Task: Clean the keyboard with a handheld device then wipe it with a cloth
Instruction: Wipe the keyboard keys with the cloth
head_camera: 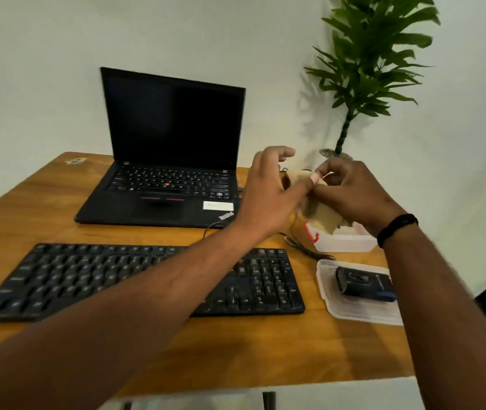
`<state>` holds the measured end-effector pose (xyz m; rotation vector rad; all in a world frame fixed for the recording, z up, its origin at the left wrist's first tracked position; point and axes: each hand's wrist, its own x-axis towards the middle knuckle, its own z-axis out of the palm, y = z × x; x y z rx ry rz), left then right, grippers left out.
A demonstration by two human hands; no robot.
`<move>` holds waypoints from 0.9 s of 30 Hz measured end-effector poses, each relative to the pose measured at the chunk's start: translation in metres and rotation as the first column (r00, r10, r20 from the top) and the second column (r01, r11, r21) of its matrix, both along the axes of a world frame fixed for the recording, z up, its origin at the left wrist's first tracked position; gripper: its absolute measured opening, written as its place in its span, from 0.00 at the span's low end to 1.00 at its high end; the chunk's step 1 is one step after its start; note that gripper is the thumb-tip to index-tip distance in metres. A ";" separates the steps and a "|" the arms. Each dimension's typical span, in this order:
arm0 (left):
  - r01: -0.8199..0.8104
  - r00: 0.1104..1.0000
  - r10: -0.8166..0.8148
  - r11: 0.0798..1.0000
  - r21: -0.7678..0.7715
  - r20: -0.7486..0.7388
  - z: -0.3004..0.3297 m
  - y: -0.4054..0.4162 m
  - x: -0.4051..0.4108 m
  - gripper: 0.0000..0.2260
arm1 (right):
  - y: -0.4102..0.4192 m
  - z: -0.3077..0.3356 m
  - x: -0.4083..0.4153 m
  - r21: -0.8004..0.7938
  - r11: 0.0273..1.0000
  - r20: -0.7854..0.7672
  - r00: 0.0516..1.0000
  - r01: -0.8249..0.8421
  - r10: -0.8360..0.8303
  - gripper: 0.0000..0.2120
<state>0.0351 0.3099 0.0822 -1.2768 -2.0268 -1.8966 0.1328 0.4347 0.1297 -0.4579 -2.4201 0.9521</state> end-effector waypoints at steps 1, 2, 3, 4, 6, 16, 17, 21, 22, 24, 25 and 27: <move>0.020 0.992 -0.019 1.000 -0.005 0.122 0.001 -0.015 -0.002 0.23 | -0.016 0.001 -0.001 -0.049 0.996 -0.032 0.997 -0.072 0.070 0.10; 0.040 0.973 -0.038 0.999 -0.003 0.226 0.001 -0.033 -0.005 0.25 | -0.033 0.001 -0.003 -0.102 0.985 -0.072 0.989 -0.138 0.131 0.10; 0.053 0.955 -0.052 0.999 0.006 0.292 -0.002 -0.050 -0.009 0.26 | -0.051 0.001 -0.004 -0.143 0.971 -0.111 0.978 -0.189 0.174 0.10; 0.069 0.942 -0.074 0.997 0.028 0.327 -0.005 -0.066 -0.010 0.26 | -0.067 -0.002 -0.006 -0.166 0.961 -0.144 0.970 -0.221 0.198 0.10; 0.058 0.927 -0.087 0.994 0.089 0.364 -0.013 -0.101 -0.010 0.21 | -0.100 -0.009 -0.013 -0.194 0.948 -0.175 0.959 -0.254 0.221 0.11; -0.136 0.913 0.053 0.974 0.180 0.404 -0.054 -0.205 -0.004 0.19 | -0.222 -0.059 -0.010 -0.830 0.510 -0.060 0.946 -0.225 0.318 0.17; -0.148 0.919 0.072 0.975 0.169 0.387 -0.058 -0.211 -0.006 0.19 | -0.231 -0.062 -0.012 -0.868 0.445 -0.084 0.948 -0.220 0.306 0.18; -0.241 0.917 0.199 0.967 0.082 0.345 -0.068 -0.237 -0.014 0.18 | -0.264 -0.063 -0.028 -0.921 0.287 -0.216 0.958 -0.265 0.189 0.19; -0.266 0.913 0.234 0.963 0.051 0.335 -0.068 -0.245 -0.018 0.19 | -0.271 -0.062 -0.033 -0.921 0.280 -0.235 0.959 -0.271 0.158 0.18; -0.334 0.900 0.325 0.942 -0.020 0.289 -0.068 -0.265 -0.029 0.16 | -0.282 -0.062 -0.045 -0.912 0.337 -0.223 0.972 -0.236 0.078 0.14; -0.373 0.888 0.370 0.927 -0.043 0.273 -0.066 -0.279 -0.038 0.14 | -0.286 -0.063 -0.052 -0.894 0.402 -0.200 0.979 -0.199 0.040 0.12; -0.398 0.869 0.398 0.915 -0.064 0.292 -0.064 -0.311 -0.054 0.14 | -0.290 -0.064 -0.068 -0.828 0.547 -0.157 0.988 -0.128 -0.006 0.10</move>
